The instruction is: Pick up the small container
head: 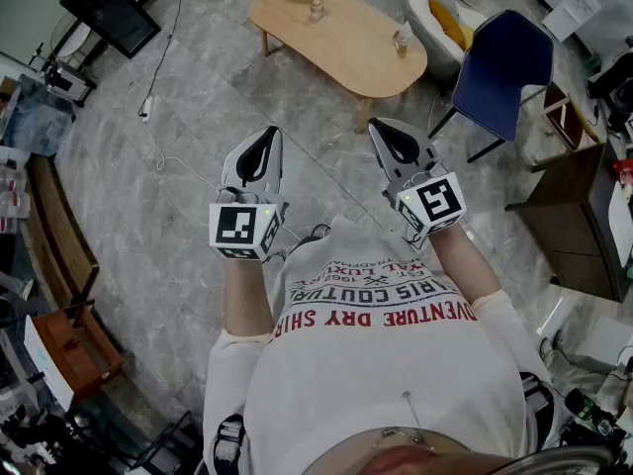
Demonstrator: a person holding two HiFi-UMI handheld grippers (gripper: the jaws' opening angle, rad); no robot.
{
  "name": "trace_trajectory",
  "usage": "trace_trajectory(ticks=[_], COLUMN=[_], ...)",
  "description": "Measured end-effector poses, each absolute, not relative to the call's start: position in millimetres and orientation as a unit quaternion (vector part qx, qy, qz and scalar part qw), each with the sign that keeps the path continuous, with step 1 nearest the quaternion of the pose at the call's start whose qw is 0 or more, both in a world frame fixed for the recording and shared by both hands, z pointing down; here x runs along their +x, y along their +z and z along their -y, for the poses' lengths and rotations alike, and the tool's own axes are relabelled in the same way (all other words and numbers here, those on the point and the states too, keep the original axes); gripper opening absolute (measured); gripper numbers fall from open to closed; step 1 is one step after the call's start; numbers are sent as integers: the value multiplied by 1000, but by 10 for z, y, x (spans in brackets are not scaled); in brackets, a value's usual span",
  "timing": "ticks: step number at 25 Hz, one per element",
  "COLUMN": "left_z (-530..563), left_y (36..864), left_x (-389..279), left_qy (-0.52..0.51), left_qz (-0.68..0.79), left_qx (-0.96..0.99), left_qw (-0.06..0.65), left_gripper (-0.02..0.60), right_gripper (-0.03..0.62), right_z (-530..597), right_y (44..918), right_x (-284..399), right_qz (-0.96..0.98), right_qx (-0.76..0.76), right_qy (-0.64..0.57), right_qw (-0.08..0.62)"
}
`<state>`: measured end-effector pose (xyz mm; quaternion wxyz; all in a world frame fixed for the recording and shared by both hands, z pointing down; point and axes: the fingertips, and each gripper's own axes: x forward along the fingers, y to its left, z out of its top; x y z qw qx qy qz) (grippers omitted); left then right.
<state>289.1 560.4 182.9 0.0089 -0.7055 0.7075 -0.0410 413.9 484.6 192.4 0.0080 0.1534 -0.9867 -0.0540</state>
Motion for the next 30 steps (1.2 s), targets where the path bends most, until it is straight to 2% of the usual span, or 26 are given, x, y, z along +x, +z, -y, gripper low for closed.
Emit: trace_trajectory(ticks=[18,19,21,22,25,30], left_z=[-5415,-5401,-5377,-5369,-5379,-5230], left_y=[1866,1874,1903,1928,2009,2101], left_x=[2938,2950,2937,2908,2753,2339], left_qy=[-23,-18,-15,-18,-24,-15], left_qz=[-702,-701,-703,-705,-713,-712], left_qx=[-712,-713,-711,-709,-701,-702], left_qw=[3,2,-5,-9,-16,-29], left_gripper=[11,45,200,249,272,272], right_gripper=[6,6,6,6,6,6], right_z=[-4649,-4634,-4606,-4594,-4600,-4470], right_y=[2027,2050,2088,2103,2163,2257], right_x=[4155,4165,4159,4140,4024,3639], right_qz=[988,988,988,988,988,988], right_qx=[150,151,152,152,152,150], right_qy=[-21,-18,-10,-6,1,-5], right_qw=[-2,0,5,6,11,23])
